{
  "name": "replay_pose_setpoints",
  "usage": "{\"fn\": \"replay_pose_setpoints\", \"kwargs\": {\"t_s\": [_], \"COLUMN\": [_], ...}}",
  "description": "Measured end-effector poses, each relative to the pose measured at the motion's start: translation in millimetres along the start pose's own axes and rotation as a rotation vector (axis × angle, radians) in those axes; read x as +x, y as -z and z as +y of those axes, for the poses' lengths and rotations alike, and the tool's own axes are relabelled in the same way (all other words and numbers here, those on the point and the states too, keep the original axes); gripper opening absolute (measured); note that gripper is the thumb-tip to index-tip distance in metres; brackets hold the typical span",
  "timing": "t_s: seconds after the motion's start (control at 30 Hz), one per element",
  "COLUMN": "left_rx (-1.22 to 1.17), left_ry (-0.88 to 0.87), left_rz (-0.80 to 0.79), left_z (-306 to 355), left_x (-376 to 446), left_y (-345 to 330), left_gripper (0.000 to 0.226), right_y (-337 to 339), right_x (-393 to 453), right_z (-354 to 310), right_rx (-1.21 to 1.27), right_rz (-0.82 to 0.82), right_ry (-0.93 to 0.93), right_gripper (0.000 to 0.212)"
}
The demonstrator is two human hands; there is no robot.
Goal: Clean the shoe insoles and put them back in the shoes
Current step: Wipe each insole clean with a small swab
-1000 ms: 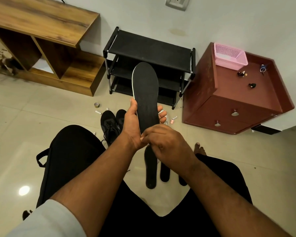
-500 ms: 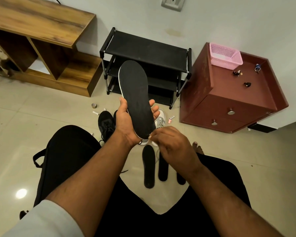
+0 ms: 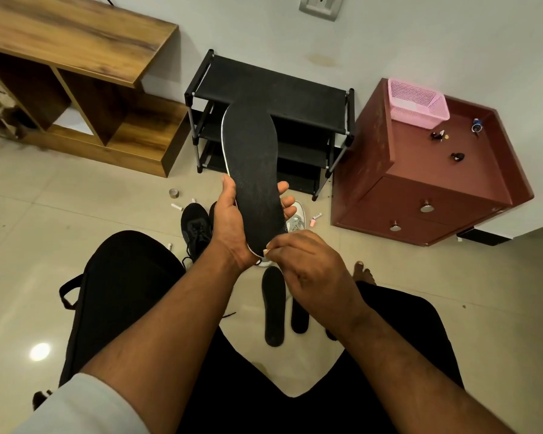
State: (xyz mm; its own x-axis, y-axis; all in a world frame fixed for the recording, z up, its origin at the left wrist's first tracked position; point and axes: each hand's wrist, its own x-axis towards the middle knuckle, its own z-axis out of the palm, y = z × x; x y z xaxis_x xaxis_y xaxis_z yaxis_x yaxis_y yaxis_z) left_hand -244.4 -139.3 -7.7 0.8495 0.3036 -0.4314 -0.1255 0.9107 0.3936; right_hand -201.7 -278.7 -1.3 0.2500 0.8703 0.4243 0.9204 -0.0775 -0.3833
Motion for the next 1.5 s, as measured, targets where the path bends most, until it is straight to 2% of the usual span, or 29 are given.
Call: {"fn": "replay_pose_setpoints", "kwargs": {"t_s": [0.1, 0.2, 0.4, 0.57, 0.67, 0.87, 1.13, 1.3, 1.5], "left_rx": [-0.006, -0.080, -0.058, -0.049, -0.076, -0.074, -0.068, -0.062, -0.077], "left_ry": [-0.002, 0.030, 0.005, 0.101, 0.071, 0.019, 0.066, 0.014, 0.013], "left_rz": [0.001, -0.050, 0.028, -0.012, 0.014, 0.037, -0.041, -0.002, 0.026], "left_z": [-2, -1, -1, -7, -6, -2, -10, -9, -9], "left_x": [0, -1, 0, -2, -2, 2, 1, 4, 5], "left_y": [0, 1, 3, 3, 3, 2, 6, 8, 5], "left_gripper": [0.095, 0.094, 0.095, 0.094, 0.091, 0.087, 0.090, 0.086, 0.087], "right_y": [0, 4, -2, 7, 9, 5, 10, 6, 2], "right_x": [8, 18, 6, 25, 28, -6, 31, 18, -9], "right_z": [8, 17, 2, 25, 28, 14, 33, 20, 5], "right_rx": [-0.007, 0.010, 0.012, 0.009, 0.044, 0.008, 0.031, 0.019, 0.003], "right_rz": [-0.017, 0.044, -0.017, 0.047, 0.034, -0.017, 0.025, 0.010, 0.011], "right_ry": [-0.064, -0.131, -0.012, -0.080, -0.121, -0.072, -0.147, -0.141, -0.153], "right_gripper": [0.029, 0.030, 0.026, 0.026, 0.026, 0.019, 0.011, 0.026, 0.021]}}
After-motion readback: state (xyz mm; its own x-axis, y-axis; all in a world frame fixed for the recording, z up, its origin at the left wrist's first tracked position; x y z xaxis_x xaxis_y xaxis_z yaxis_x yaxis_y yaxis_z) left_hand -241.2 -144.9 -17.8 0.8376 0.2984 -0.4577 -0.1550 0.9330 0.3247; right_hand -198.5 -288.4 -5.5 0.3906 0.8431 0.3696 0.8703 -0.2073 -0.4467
